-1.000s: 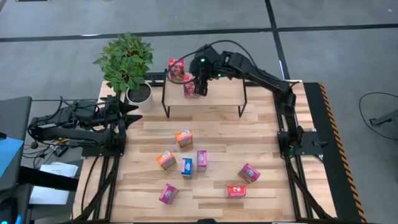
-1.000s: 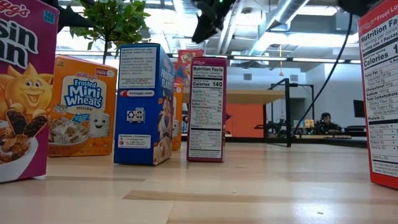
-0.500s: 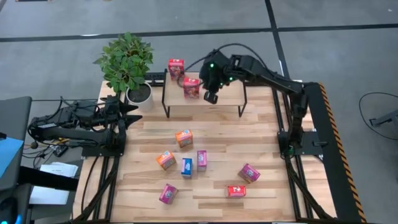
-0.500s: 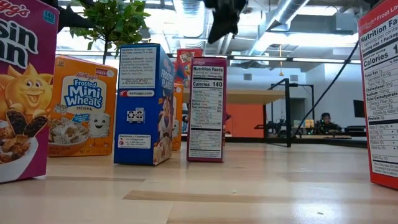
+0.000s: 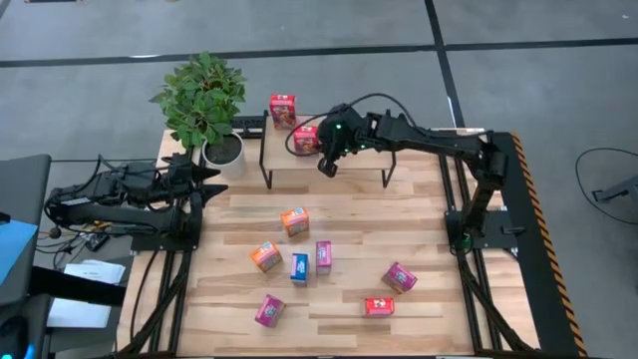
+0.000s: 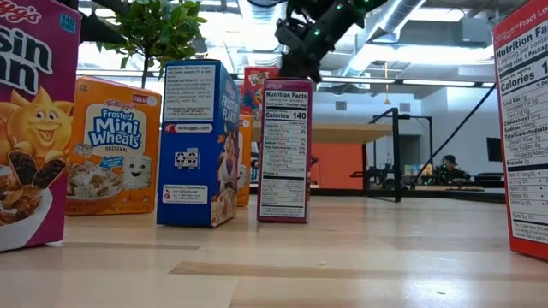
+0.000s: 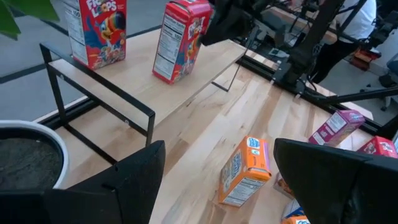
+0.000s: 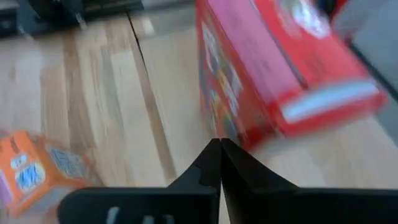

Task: Stack cereal on shelf
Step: Put the top red cereal box on the shelf aligned with the other red cereal box on the shelf

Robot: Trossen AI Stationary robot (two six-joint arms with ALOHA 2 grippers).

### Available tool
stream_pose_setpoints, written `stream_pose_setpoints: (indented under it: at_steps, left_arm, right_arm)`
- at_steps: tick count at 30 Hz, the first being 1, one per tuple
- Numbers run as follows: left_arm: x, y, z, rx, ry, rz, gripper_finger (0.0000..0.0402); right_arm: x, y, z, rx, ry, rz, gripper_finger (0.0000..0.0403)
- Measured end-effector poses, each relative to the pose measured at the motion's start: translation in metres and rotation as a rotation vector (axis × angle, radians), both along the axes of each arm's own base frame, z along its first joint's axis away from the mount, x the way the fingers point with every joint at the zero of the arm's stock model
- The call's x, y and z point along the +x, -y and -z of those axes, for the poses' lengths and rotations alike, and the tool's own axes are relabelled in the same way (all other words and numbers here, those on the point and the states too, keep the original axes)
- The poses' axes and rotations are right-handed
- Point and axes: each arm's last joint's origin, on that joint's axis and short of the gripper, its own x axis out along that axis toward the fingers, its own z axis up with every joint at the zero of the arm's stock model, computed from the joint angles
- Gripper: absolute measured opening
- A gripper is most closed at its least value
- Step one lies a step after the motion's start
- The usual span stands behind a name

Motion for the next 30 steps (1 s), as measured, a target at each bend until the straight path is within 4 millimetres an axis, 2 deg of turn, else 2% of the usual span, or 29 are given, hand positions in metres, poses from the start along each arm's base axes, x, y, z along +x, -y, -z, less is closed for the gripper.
stream_pose_setpoints:
  at_steps: [3, 6, 11, 17, 24, 30]
  left_arm:
    - [0.000, 0.000, 0.000, -0.003, -0.001, -0.001, 0.0290]
    - [0.000, 0.000, 0.001, -0.004, -0.006, -0.002, 0.0290]
    - [-0.001, 0.000, 0.001, -0.011, -0.009, -0.005, 0.0290]
    - [-0.001, 0.000, 0.003, -0.011, -0.025, -0.005, 0.0290]
    - [-0.001, 0.000, 0.003, -0.011, -0.029, -0.007, 0.0290]
    - [-0.001, 0.000, 0.003, -0.011, -0.029, -0.007, 0.0290]
  right_arm:
    - [0.001, 0.001, 0.005, -0.009, 0.021, 0.001, 0.0020]
    - [0.002, 0.008, 0.001, -0.027, 0.069, 0.011, 0.0016]
    - [0.002, 0.016, -0.004, -0.049, 0.116, 0.034, 0.0029]
    - [-0.002, 0.021, -0.001, -0.024, 0.091, 0.042, 0.0033]
    - [-0.002, 0.010, 0.004, 0.006, 0.033, 0.010, 0.0017]
    - [-0.006, 0.003, 0.005, 0.007, -0.021, 0.042, 0.0030]
